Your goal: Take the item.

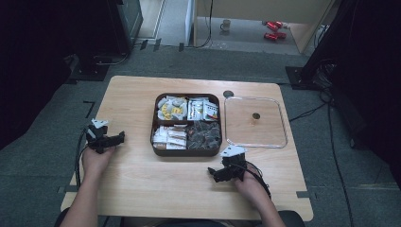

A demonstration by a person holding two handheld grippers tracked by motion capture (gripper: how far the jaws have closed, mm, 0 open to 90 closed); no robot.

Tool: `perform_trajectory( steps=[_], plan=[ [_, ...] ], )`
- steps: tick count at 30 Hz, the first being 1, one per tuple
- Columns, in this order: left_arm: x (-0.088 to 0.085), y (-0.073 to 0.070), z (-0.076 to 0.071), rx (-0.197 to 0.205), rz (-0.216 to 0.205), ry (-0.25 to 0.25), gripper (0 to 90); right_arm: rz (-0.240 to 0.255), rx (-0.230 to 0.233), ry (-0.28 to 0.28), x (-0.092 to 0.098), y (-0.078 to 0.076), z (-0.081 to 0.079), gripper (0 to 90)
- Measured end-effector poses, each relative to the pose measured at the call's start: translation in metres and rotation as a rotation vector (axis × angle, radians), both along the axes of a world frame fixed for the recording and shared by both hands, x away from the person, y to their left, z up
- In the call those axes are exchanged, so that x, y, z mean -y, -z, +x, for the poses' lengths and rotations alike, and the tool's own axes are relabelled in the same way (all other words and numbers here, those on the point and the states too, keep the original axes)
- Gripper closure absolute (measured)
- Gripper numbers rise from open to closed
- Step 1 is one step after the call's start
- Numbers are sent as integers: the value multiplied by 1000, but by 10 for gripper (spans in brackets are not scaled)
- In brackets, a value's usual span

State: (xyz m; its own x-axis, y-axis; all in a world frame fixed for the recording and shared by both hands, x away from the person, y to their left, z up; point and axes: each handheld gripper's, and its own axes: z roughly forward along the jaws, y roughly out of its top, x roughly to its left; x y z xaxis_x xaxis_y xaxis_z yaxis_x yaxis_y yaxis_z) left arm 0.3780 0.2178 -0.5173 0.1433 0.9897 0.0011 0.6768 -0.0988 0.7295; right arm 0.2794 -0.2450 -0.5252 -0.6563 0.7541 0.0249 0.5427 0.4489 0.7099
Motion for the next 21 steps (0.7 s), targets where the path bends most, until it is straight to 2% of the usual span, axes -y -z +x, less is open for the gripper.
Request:
perform_trajectory(
  steps=[13,20,21],
  plan=[
    [2,0,0,-2,1,-15,134,0,0,0,0,0,0,0],
    [1,-3,1,-26,3,34,148,0,0,0,0,0,0,0],
    [2,-4,1,-35,2,80,156,0,0,0,0,0,0,0]
  ],
)
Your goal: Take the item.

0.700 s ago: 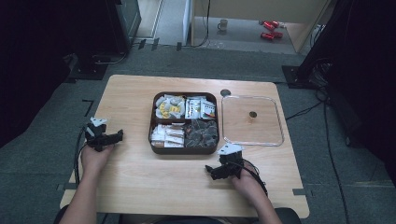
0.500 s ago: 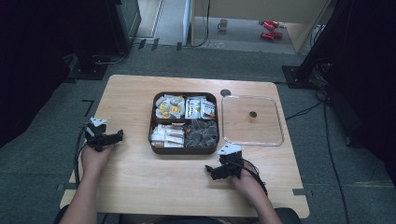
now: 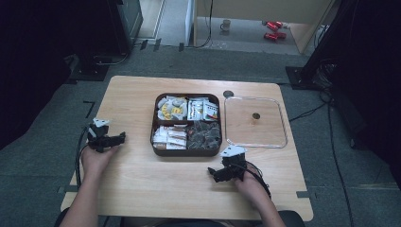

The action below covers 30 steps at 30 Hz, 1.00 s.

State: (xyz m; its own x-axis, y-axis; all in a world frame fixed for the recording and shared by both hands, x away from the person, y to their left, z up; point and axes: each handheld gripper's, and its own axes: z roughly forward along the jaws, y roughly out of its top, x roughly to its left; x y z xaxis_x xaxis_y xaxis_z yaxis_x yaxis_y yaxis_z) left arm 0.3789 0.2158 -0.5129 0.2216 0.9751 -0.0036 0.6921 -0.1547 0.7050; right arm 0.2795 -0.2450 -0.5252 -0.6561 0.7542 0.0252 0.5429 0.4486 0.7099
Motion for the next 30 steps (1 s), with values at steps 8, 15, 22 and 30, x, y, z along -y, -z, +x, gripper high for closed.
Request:
perform_trajectory(
  steps=[8,15,22,30],
  plan=[
    [4,-9,3,-4,-33,70,345,1,-1,-1,0,0,-1,0],
    [9,-18,7,-30,-60,148,426,-1,-1,-2,0,0,-1,0],
    [15,-28,7,-7,-75,189,451,-1,-1,-1,0,0,-2,0],
    [22,-39,7,3,-95,237,472,-1,-1,-1,0,0,-2,0]
  ],
)
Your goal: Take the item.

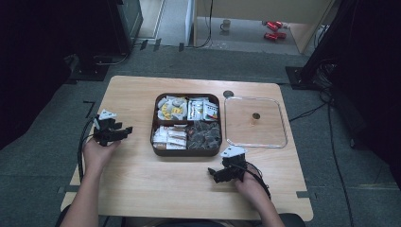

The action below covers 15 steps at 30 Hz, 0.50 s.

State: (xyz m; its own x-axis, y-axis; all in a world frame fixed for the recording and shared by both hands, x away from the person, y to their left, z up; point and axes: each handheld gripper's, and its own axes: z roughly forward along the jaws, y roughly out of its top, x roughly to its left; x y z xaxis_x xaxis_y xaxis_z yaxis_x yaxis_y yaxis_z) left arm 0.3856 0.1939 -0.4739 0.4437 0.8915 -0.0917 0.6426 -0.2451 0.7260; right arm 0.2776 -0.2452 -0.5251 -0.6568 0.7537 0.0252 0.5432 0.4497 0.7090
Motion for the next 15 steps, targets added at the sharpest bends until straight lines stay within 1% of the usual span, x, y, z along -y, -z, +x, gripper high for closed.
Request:
perform_trajectory(
  steps=[3,4,5,7,8,10,11,12,14,15],
  plan=[
    [4,-5,0,7,-20,19,477,0,0,0,0,0,0,0],
    [7,-8,-1,17,-17,27,477,0,1,0,0,0,0,0],
    [7,-8,-1,17,-17,27,478,0,1,0,0,0,0,0],
    [10,-10,-2,30,-12,35,479,0,1,0,0,0,0,0],
    [13,-13,-2,38,-10,49,484,-1,2,-1,0,0,0,0],
    [17,-15,-3,39,-19,64,502,-1,1,0,0,0,0,0],
    [17,-15,-3,39,-19,64,518,0,1,0,0,0,0,0],
    [20,-16,-4,42,-15,86,525,0,1,0,0,0,0,0],
    [22,-18,-4,43,-12,93,537,0,1,0,0,0,0,0],
    [26,-21,-4,50,-7,104,538,-1,1,0,0,0,0,0]
  ],
)
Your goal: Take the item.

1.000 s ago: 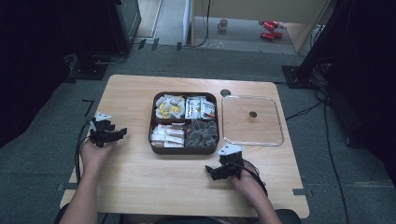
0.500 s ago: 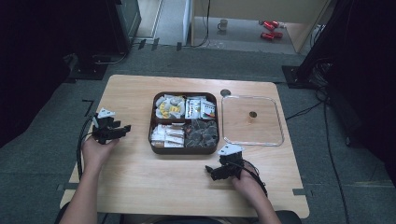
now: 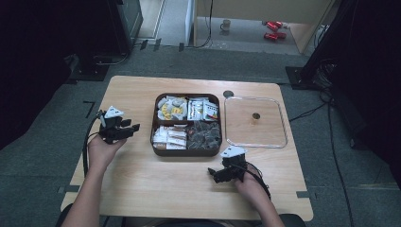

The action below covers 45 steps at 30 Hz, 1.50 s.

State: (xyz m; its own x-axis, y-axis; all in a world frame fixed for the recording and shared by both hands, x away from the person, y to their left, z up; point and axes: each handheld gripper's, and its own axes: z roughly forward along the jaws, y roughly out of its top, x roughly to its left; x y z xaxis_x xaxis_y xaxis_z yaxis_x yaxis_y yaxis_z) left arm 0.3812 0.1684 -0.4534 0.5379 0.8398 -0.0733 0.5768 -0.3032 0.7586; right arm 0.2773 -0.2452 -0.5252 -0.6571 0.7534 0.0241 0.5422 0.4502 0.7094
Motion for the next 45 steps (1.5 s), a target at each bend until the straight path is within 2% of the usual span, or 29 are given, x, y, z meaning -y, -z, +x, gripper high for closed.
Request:
perform_trajectory(
  steps=[4,8,13,15,29,32,37,45],
  plan=[
    [4,-4,-1,2,-17,19,537,0,0,0,0,0,0,0],
    [10,-9,-4,11,-10,42,534,0,0,0,0,0,0,0],
    [20,-18,-6,21,-30,76,534,0,0,0,0,0,0,0],
    [24,-20,-6,27,-13,88,534,0,0,0,0,0,0,0],
    [53,-29,-3,31,-9,184,535,-1,2,-1,0,0,0,0],
    [60,-29,-3,34,8,201,534,0,1,-1,0,0,0,0],
    [68,-32,-1,41,5,222,534,0,1,-1,0,0,0,0],
    [86,-28,3,34,16,261,535,0,0,-1,0,0,0,0]
  ],
)
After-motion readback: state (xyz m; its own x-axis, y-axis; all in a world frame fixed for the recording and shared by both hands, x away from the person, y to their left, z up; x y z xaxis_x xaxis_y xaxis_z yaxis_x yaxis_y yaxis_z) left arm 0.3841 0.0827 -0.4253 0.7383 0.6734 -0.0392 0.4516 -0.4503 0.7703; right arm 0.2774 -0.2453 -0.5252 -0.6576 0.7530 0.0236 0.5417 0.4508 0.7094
